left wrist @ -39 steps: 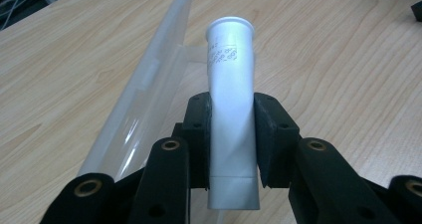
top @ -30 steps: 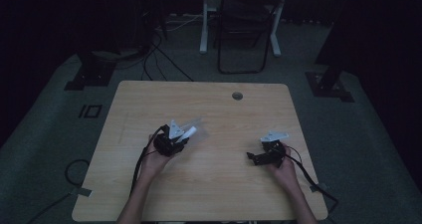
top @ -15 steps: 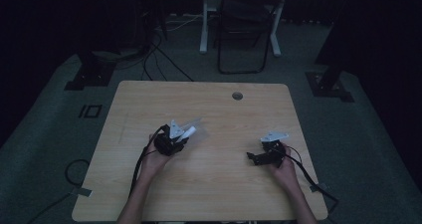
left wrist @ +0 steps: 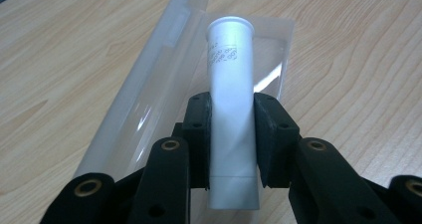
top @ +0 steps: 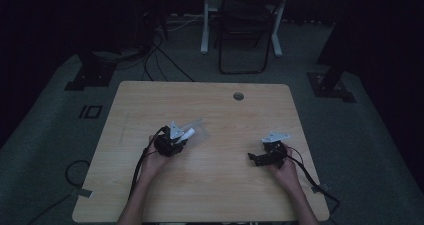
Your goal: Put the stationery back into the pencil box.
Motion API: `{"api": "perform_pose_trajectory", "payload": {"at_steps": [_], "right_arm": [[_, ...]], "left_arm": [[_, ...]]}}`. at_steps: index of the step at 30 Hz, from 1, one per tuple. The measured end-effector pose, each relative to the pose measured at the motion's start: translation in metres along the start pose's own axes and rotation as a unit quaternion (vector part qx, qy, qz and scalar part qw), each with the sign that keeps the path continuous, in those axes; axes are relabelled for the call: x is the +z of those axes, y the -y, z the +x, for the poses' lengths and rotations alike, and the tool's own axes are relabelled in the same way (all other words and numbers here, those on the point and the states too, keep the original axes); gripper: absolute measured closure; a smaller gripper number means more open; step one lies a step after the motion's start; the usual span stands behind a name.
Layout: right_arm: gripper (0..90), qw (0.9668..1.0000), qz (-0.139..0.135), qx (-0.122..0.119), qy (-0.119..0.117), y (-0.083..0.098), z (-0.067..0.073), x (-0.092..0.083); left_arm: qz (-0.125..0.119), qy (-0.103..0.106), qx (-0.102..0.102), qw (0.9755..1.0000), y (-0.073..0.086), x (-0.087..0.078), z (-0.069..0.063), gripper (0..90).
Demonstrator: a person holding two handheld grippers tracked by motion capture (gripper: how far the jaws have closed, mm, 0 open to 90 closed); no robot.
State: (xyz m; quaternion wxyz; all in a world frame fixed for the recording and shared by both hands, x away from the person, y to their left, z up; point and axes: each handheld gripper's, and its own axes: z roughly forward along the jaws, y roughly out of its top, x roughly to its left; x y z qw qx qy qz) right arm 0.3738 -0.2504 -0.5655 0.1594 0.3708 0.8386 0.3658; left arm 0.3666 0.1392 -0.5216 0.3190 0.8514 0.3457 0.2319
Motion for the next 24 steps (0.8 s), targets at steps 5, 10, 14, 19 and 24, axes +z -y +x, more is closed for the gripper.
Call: {"api": "perform_pose_trajectory", "payload": {"at_steps": [5,10,14,19,24], "right_arm": [[11.6,1.0,0.0,0.0,0.0,0.0,0.0,0.0],[11.6,1.0,0.0,0.0,0.0,0.0,0.0,0.0],[11.6,1.0,0.0,0.0,0.0,0.0,0.0,0.0],[11.6,1.0,0.0,0.0,0.0,0.0,0.0,0.0],[11.6,1.0,0.0,0.0,0.0,0.0,0.0,0.0]], "left_arm": [[0.007,-0.001,0.001,1.0,0.002,0.005,-0.001,70.4],[0.013,-0.001,0.0,0.9999,0.003,0.009,-0.001,70.4],[0.019,0.001,-0.004,0.9998,0.004,0.012,0.0,70.4],[0.027,-0.003,-0.006,0.9996,0.005,0.015,0.002,70.3],[0.03,-0.007,-0.01,0.9995,0.007,0.017,0.003,70.6]]}}
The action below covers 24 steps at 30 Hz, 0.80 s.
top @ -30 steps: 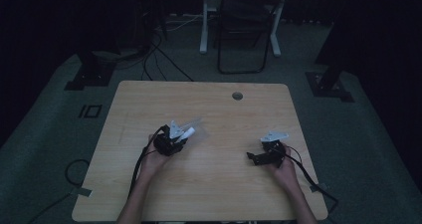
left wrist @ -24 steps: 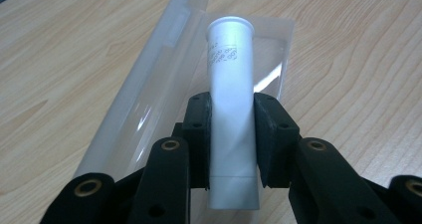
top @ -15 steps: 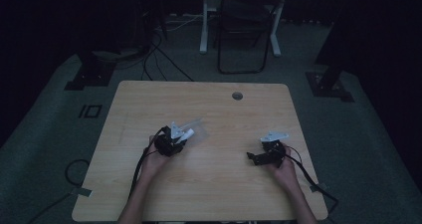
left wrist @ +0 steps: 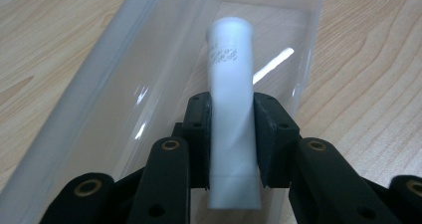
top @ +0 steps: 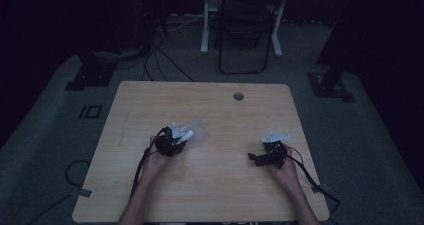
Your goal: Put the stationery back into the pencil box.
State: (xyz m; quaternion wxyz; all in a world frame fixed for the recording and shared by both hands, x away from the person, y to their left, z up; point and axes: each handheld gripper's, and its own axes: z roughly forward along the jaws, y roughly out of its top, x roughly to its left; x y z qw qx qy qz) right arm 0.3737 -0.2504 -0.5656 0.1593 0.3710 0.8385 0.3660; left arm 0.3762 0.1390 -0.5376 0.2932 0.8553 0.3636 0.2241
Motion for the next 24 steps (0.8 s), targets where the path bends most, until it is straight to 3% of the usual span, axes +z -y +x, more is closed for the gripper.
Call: {"api": "perform_pose_trajectory", "payload": {"at_steps": [5,8,15,19,24], "right_arm": [[11.6,1.0,0.0,0.0,0.0,0.0,0.0,0.0],[11.6,1.0,0.0,0.0,0.0,0.0,0.0,0.0],[11.6,1.0,0.0,0.0,0.0,0.0,0.0,0.0],[11.6,1.0,0.0,0.0,0.0,0.0,0.0,0.0],[11.6,1.0,0.0,0.0,0.0,0.0,0.0,0.0]], "left_arm": [[-0.005,0.002,-0.003,1.0,0.0,-0.001,0.0,69.2],[-0.01,0.003,-0.003,0.9999,0.0,-0.003,-0.002,60.8],[-0.018,-0.011,0.006,0.9998,-0.001,-0.01,-0.008,56.1],[-0.034,-0.026,0.009,0.9991,-0.004,-0.019,-0.01,55.2],[-0.053,-0.017,0.011,0.9984,-0.006,-0.029,-0.018,55.2]]}}
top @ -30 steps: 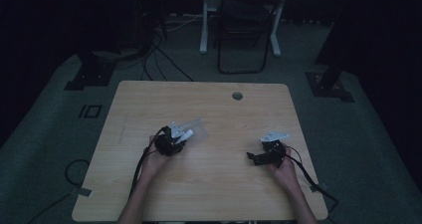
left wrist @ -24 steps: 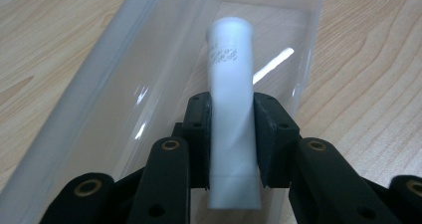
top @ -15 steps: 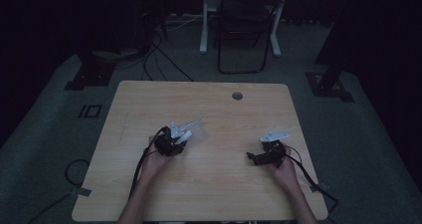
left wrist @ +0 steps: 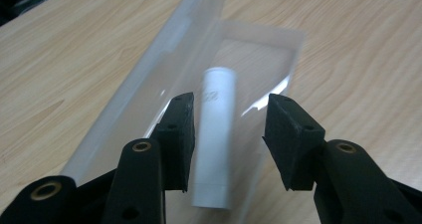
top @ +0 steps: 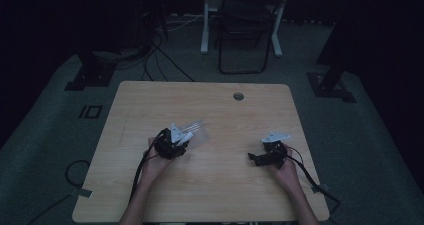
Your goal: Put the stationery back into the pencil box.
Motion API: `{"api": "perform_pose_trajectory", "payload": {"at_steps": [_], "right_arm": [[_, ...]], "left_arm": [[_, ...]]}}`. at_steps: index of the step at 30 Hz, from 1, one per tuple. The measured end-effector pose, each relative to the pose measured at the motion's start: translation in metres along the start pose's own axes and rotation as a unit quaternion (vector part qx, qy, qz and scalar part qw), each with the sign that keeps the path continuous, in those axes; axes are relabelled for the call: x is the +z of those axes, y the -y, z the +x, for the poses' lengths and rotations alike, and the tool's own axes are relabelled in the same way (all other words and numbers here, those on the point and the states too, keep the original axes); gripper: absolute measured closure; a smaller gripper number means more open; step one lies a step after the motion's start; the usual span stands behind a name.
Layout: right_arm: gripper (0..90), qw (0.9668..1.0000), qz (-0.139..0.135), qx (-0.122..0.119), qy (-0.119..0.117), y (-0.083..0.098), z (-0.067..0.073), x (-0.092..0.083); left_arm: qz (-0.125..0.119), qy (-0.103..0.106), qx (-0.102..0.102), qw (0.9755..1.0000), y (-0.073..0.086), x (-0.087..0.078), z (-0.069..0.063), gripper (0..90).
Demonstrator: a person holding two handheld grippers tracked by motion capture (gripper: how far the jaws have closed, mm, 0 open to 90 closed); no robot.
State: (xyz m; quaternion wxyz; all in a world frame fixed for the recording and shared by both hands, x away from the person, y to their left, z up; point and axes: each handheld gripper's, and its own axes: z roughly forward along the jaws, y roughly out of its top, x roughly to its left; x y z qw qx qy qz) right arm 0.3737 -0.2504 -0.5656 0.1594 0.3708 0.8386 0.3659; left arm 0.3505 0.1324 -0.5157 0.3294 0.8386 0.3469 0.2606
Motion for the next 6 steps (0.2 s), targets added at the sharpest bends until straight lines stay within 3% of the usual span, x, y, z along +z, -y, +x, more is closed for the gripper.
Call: {"api": "perform_pose_trajectory", "payload": {"at_steps": [6], "right_arm": [[11.6,1.0,0.0,0.0,0.0,0.0,0.0,0.0]], "left_arm": [[-0.013,0.019,-0.002,0.9997,-0.0003,-0.0062,-0.0107,55.2]]}}
